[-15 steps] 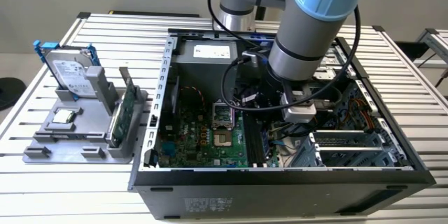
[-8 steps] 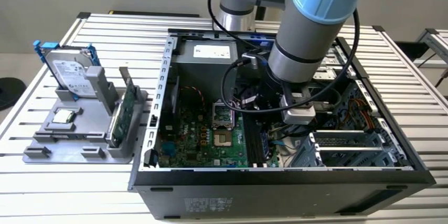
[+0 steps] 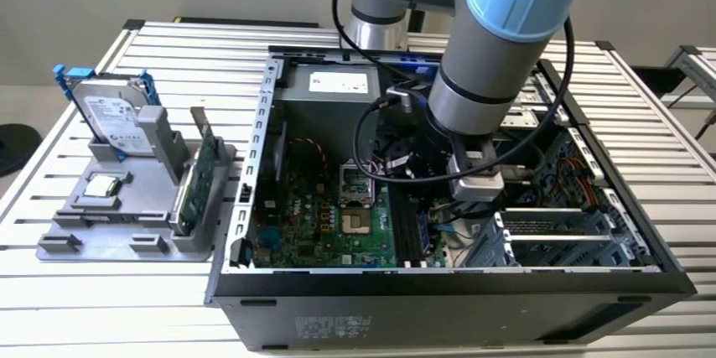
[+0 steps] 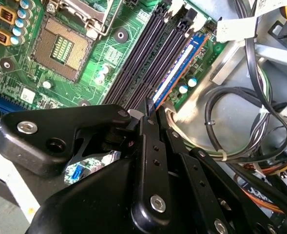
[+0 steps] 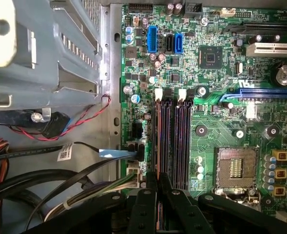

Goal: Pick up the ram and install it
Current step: 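Insert the ram into the slot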

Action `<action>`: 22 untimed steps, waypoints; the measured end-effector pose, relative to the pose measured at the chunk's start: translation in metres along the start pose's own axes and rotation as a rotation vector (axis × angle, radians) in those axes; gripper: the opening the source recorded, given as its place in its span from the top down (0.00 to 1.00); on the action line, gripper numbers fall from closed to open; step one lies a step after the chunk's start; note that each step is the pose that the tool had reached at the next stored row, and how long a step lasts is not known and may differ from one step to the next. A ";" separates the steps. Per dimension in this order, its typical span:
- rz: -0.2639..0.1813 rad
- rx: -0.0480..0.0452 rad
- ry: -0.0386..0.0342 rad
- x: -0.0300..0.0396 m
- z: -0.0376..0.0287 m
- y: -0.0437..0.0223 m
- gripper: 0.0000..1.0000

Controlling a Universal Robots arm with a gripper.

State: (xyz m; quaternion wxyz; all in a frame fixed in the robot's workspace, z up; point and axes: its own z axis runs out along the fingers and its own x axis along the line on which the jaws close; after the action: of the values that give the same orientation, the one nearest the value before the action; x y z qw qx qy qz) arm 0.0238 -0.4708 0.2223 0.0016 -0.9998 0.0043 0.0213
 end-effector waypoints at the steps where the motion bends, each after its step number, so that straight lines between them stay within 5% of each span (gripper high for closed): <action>1: 0.000 -0.0002 0.0000 0.0000 0.0002 0.0002 1.00; 22: -0.002 -0.0008 -0.0001 -0.0003 0.0054 0.0010 1.00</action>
State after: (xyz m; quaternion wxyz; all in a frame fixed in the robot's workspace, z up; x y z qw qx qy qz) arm 0.0232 -0.4717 0.2169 0.0012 -0.9998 0.0030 0.0214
